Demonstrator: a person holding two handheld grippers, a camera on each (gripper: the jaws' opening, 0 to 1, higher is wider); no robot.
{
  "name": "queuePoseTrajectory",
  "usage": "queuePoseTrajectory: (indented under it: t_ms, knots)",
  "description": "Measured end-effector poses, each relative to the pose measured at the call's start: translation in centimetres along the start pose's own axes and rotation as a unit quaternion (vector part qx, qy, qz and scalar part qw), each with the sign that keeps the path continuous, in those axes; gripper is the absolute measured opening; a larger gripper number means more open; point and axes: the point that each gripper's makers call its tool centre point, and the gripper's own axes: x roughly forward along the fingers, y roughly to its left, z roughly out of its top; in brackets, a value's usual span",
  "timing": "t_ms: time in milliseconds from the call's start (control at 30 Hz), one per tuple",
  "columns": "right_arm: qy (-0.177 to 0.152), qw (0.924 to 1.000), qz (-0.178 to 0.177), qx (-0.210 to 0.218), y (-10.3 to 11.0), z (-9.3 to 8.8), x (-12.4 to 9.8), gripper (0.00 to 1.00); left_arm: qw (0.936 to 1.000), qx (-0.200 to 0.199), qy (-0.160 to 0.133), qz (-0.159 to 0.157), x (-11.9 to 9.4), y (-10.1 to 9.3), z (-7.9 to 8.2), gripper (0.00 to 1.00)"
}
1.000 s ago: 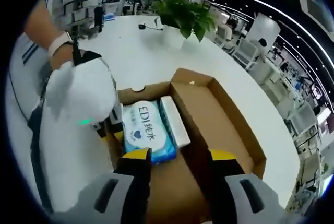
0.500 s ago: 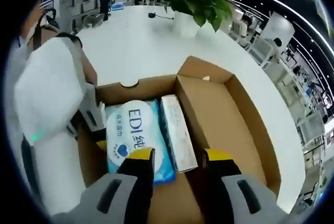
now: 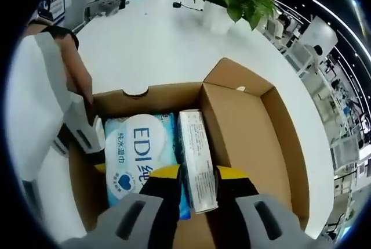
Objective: Operate the shoe box by opening the lid, removing the specified soft item, and placing it in the target area until the item is outside and the box remains undamaged.
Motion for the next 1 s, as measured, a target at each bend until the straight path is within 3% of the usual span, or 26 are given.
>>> queuePoseTrajectory:
  t_ms: [233, 333, 700, 1000]
  knots:
    - [0.002, 0.9998, 0.007, -0.018, -0.6, -0.7, 0.3, 0.19, 1.0, -0.001, 0.0, -0.001, 0.0, 0.0, 0.0, 0.02]
    - [0.028, 0.9995, 0.007, -0.009, -1.0, -2.6, -0.2, 0.19, 1.0, 0.004, -0.003, -0.002, -0.1, 0.0, 0.0, 0.02]
    - [0.062, 0.9976, -0.011, 0.03, -2.1, -8.3, -2.5, 0.19, 1.0, 0.006, -0.005, -0.004, 0.0, 0.0, 0.0, 0.02]
    - [0.073, 0.9957, -0.022, 0.053, -2.0, -10.8, -3.6, 0.18, 1.0, 0.002, -0.004, -0.001, 0.0, 0.0, 0.0, 0.02]
